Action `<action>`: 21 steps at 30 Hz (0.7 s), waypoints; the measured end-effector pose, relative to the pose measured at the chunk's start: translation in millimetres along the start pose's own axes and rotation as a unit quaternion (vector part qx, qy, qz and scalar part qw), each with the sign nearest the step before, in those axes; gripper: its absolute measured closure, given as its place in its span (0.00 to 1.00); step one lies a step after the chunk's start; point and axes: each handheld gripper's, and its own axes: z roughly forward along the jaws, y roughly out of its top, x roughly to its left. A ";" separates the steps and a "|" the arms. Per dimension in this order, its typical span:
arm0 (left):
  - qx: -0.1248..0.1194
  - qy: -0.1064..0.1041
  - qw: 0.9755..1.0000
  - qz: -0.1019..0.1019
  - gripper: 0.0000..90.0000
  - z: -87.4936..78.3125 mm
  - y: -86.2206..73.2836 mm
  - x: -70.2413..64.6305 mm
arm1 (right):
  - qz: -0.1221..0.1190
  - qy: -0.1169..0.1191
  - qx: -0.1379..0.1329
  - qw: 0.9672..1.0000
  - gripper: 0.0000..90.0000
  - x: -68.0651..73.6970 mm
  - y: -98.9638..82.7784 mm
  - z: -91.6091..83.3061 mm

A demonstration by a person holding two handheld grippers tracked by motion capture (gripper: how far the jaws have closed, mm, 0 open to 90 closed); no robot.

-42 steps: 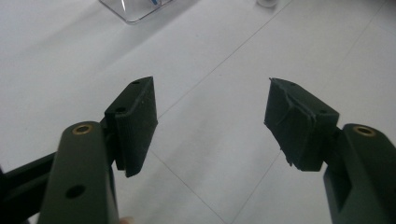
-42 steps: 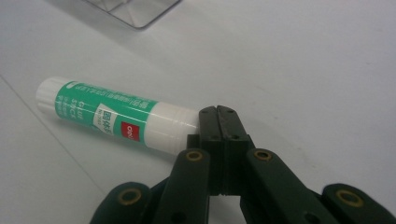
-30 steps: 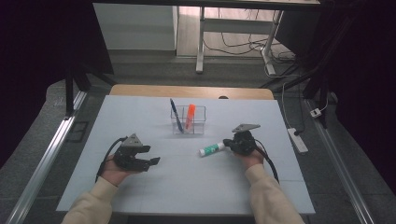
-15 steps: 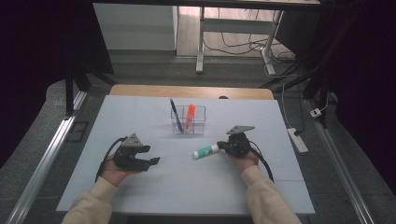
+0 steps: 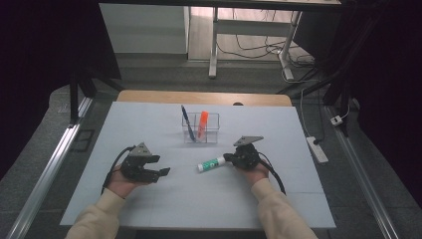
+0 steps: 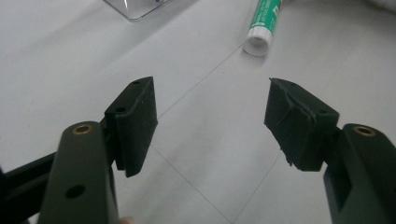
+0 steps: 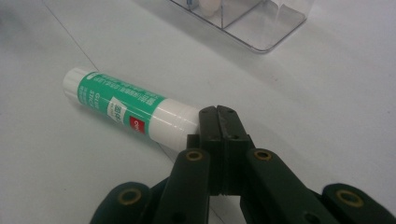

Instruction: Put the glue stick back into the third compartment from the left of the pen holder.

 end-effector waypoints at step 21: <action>-0.002 0.001 1.000 -0.001 0.38 -0.3 0.0 -0.1 | -0.020 -0.035 -0.043 0.998 0.83 -8.8 -24.4 -57.1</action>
